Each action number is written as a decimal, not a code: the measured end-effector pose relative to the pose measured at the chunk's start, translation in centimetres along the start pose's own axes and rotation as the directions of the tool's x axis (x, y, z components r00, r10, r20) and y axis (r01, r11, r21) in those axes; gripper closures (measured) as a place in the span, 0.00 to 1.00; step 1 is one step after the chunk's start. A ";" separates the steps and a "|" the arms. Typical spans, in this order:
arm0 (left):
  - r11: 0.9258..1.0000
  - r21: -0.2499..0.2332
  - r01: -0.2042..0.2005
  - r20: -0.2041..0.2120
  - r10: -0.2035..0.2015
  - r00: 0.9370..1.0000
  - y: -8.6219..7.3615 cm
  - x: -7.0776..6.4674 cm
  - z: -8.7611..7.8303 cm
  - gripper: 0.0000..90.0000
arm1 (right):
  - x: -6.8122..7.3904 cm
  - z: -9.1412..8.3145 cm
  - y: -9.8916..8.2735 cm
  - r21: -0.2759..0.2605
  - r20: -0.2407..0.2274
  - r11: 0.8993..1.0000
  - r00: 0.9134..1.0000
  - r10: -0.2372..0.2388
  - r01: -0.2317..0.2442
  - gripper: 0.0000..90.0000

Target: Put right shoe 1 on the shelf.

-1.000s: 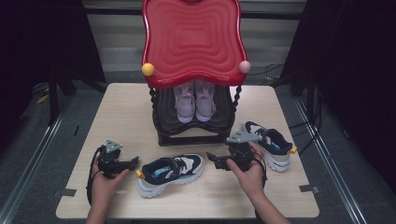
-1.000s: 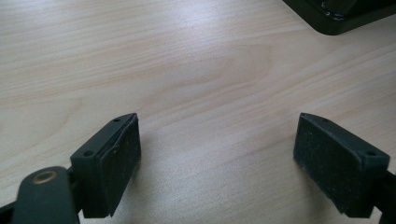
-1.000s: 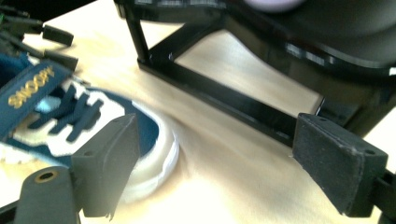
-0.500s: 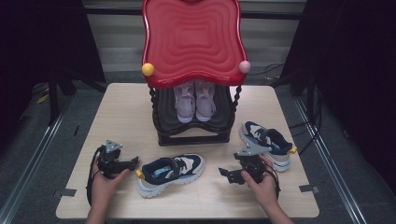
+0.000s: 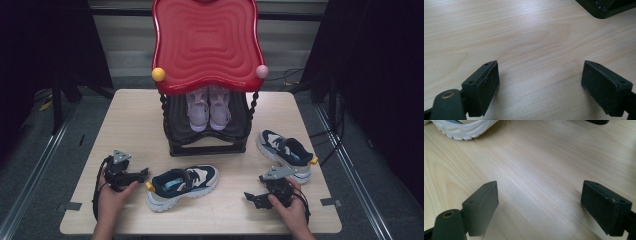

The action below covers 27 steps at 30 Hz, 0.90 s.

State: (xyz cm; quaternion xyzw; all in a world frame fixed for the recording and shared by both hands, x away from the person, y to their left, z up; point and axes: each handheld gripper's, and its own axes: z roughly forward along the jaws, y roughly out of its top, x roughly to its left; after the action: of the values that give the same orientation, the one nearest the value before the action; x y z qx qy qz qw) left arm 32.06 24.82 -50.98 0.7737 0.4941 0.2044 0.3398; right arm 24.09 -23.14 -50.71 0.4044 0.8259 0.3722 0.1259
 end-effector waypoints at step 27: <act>0.998 0.022 -0.063 0.090 0.061 0.994 0.4 -0.5 -0.6 0.21 | 0.2 0.3 -0.2 -0.002 0.025 0.998 0.998 -0.065 0.065 0.15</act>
State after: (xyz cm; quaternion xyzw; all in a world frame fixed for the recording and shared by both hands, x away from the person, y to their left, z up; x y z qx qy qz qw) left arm 31.69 24.48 -50.28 0.8013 0.4567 0.1740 0.3451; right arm 23.97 -22.95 -51.03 0.3816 0.8364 0.3642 0.1489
